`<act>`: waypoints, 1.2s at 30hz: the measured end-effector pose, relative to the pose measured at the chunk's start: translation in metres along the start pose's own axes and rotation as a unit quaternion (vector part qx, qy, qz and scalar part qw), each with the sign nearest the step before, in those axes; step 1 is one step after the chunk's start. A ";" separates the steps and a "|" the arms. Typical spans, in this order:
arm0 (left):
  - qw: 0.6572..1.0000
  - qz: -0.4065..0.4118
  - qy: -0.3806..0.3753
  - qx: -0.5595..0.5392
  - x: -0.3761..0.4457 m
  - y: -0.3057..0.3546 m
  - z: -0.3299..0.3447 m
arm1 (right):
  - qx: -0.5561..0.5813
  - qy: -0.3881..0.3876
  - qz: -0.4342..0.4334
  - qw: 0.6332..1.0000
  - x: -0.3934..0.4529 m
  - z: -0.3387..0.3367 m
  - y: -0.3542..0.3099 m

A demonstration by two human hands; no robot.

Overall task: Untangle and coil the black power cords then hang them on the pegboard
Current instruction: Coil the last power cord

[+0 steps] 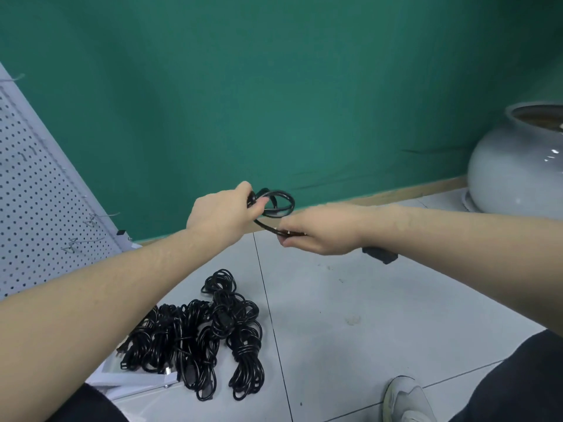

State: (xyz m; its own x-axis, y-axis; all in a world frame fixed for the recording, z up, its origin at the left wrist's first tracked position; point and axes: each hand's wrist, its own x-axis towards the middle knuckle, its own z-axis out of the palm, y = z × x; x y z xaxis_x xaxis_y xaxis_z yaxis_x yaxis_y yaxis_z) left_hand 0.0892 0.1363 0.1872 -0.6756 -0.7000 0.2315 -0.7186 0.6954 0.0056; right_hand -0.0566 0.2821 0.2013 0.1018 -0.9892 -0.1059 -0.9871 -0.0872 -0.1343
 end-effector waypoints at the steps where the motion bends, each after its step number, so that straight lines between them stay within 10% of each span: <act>1: 0.999 0.034 -0.002 0.041 -0.001 0.000 0.002 | -0.053 0.016 0.005 0.998 -0.002 -0.006 0.001; 5: 0.986 0.144 -0.054 0.069 -0.006 0.003 0.003 | -0.152 0.109 0.006 0.982 -0.009 -0.021 0.010; 12: 0.945 0.227 -0.097 -0.214 -0.030 0.010 -0.015 | 0.096 0.182 0.118 0.971 -0.008 -0.016 0.032; 17: 0.873 0.118 -0.036 -0.472 -0.037 0.031 -0.019 | 0.464 0.169 0.125 0.860 0.005 -0.008 0.031; 27: 0.868 -0.084 0.062 -0.485 -0.021 0.027 -0.008 | 0.564 0.006 0.207 0.799 0.020 0.010 -0.004; 36: 0.864 -0.147 0.051 -0.479 -0.004 0.009 0.003 | 0.567 0.159 0.137 0.797 0.016 0.005 -0.026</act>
State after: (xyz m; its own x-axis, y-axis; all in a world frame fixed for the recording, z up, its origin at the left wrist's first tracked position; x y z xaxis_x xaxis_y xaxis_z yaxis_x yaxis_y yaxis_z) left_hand 0.0852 0.1445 0.1836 -0.4347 -0.8849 0.1675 -0.3581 0.3405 0.8694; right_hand -0.0288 0.2694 0.1985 -0.3132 -0.9481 -0.0542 -0.2026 0.1224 -0.9716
